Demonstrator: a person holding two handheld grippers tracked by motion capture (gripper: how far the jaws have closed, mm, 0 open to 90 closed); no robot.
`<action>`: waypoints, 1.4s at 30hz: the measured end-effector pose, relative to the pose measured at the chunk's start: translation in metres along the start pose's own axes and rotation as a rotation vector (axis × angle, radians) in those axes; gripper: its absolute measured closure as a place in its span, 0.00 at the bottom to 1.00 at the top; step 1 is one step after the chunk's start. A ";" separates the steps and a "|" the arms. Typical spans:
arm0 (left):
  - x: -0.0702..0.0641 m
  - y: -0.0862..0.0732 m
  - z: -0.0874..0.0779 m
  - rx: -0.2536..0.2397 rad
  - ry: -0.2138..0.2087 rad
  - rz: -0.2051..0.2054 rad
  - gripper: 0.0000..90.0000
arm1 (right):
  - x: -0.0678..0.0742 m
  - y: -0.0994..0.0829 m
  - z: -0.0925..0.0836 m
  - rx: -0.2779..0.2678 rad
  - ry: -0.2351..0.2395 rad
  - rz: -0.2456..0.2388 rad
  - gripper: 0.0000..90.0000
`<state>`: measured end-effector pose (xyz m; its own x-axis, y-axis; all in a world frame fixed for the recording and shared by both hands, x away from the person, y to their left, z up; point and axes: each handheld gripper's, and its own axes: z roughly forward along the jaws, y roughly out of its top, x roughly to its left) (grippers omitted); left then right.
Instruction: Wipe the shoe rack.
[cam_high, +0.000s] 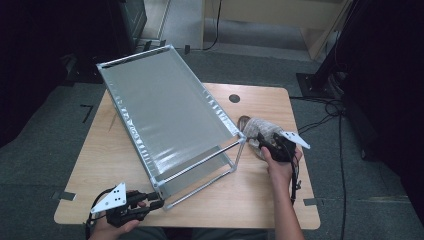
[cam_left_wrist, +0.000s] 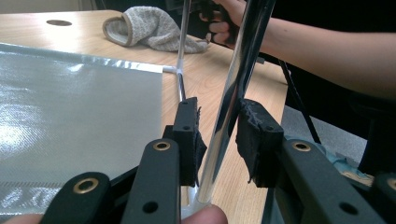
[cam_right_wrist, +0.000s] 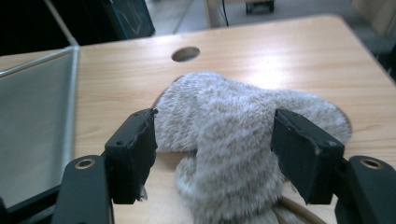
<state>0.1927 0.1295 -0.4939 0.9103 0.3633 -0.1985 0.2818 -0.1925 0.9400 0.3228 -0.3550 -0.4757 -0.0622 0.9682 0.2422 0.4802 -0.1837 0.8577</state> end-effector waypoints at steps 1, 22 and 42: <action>-0.001 0.000 0.001 0.005 0.003 -0.001 0.75 | -0.001 0.001 0.007 0.025 0.001 0.026 0.35; -0.005 -0.002 0.010 0.017 0.020 0.047 0.80 | -0.011 -0.026 0.020 0.117 -0.053 0.038 0.80; -0.003 0.003 0.025 0.031 0.028 0.023 0.88 | 0.037 0.050 -0.111 -0.246 0.164 -0.013 0.79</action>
<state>0.1985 0.1052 -0.4974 0.9077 0.3842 -0.1687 0.2708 -0.2293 0.9349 0.2479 -0.3476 -0.3736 -0.2176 0.9339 0.2836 0.2536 -0.2265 0.9404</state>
